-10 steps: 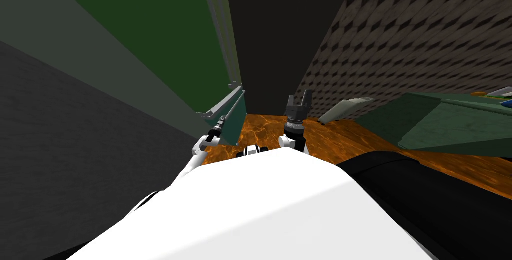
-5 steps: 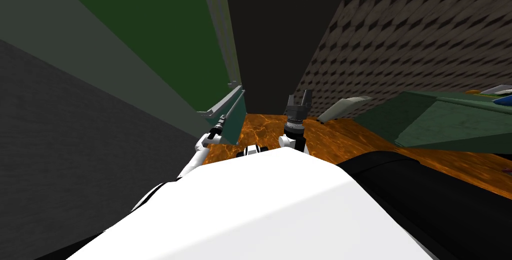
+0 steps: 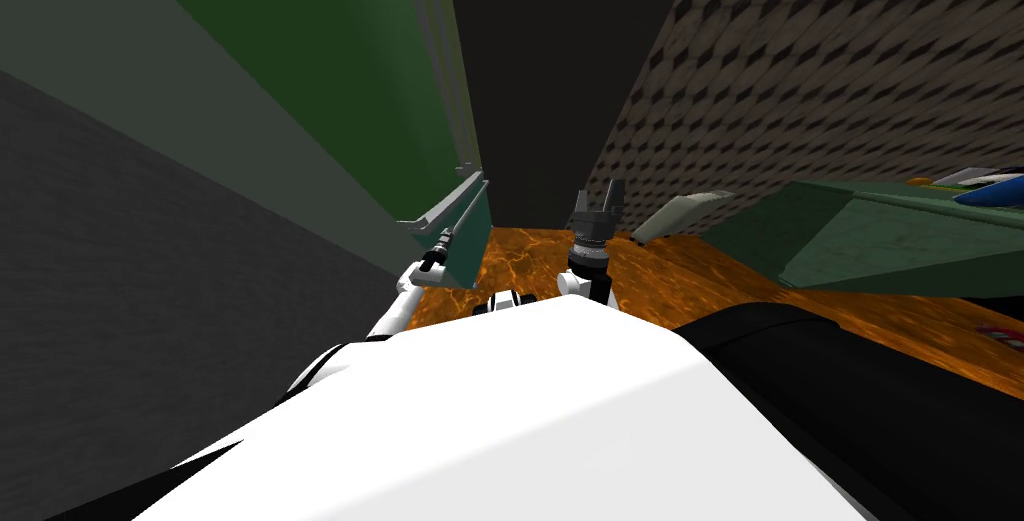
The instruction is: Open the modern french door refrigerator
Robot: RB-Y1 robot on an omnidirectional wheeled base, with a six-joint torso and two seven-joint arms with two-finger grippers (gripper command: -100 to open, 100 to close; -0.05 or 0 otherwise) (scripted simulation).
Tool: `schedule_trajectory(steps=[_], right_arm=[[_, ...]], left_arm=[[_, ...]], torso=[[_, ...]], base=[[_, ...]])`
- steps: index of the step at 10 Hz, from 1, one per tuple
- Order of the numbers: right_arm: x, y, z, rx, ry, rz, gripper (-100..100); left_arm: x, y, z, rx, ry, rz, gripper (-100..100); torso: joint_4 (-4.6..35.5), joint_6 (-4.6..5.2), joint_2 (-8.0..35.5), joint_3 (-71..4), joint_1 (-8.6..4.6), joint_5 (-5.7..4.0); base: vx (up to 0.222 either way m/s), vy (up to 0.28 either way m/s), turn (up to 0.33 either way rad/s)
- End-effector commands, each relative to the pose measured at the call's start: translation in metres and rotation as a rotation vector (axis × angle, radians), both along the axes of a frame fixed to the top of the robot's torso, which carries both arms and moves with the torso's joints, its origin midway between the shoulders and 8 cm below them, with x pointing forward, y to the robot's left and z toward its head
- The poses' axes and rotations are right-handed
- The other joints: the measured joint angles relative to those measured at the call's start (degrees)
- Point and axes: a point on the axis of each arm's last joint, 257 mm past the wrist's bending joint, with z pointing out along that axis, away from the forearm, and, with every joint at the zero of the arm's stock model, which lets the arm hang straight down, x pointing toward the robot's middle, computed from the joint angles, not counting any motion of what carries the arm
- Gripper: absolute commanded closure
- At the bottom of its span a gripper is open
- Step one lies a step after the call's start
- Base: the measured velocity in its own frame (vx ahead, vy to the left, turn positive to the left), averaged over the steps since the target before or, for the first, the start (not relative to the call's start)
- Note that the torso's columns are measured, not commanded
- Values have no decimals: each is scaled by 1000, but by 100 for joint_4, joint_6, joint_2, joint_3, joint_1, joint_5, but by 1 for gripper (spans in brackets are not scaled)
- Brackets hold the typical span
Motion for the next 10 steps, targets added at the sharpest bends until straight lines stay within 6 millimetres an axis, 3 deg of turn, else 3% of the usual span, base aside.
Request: schedule_trajectory(steps=[1,2,3,5,6,7,8,10], right_arm=[[0,0,0,0,0,0,0],[0,0,0,0,0,0,0],[0,0,0,0,0,0,0],[0,0,0,0,0,0,0],[0,0,0,0,0,0,0],[0,0,0,0,0,0,0],[0,0,0,0,0,0,0],[0,0,0,0,0,0,0]], left_arm=[[9,10,-8,9,24,19,-100],[8,12,-13,10,34,23,-100],[22,-3,7,-8,-10,8,-100],[34,1,5,1,8,19,-100],[31,8,-10,4,36,31,-100],[45,-9,11,-14,-7,14,-100],[52,-8,11,-9,1,19,-100],[53,0,-4,-2,39,36,-100]], torso=[[5,-8,-4,-1,-8,-7],[-7,-20,-19,-10,-5,-6],[-14,-25,-30,-18,5,-2],[6,-1,5,3,0,-2],[8,-6,-2,0,-15,-9],[-9,-19,-17,-10,-14,-7],[-5,-2,1,-3,-10,-2],[1,1,9,5,-27,-6]], base=[[-11,8,-17],[8,-4,-5],[-80,19,-35],[-85,26,-25],[-4,4,-15],[-75,17,-39],[-103,35,-27],[-31,11,-15]])
